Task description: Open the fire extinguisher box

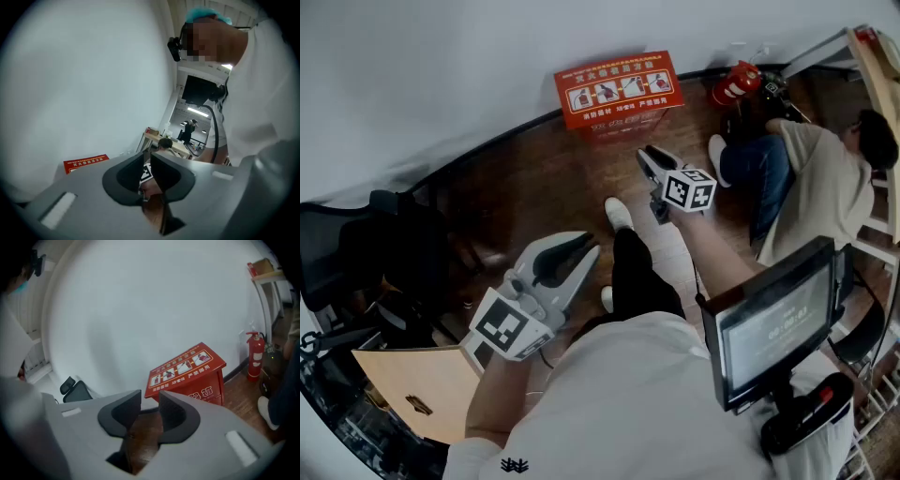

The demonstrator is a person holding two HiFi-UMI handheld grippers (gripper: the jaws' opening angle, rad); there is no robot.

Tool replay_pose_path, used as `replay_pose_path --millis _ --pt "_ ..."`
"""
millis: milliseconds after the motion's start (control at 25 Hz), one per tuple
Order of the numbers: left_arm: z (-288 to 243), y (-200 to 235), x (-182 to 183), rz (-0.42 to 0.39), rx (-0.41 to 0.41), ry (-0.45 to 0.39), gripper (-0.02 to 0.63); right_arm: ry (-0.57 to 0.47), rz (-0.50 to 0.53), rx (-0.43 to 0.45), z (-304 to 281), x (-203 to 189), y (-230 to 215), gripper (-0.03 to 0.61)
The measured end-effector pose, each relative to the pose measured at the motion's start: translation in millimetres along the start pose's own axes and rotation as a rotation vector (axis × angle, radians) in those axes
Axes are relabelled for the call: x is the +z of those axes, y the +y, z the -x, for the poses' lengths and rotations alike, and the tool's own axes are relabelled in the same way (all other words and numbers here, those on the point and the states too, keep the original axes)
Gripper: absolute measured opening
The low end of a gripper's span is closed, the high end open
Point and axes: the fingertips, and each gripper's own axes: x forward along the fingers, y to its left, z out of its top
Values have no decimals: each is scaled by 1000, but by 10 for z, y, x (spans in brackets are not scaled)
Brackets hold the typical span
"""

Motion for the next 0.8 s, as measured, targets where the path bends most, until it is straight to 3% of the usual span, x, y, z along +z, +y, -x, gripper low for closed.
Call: replay_pose_path --millis 200,520,800 --pt "-514 310 119 55 -6 -6 52 -5 -156 -42 -657 143 -714 139" --pt "-751 679 12 125 24 28 52 -138 -539 -55 -1236 269 -1403 172" --pt "-760 707 -70 154 27 58 52 -197 -620 -2 -1166 291 -1440 126"
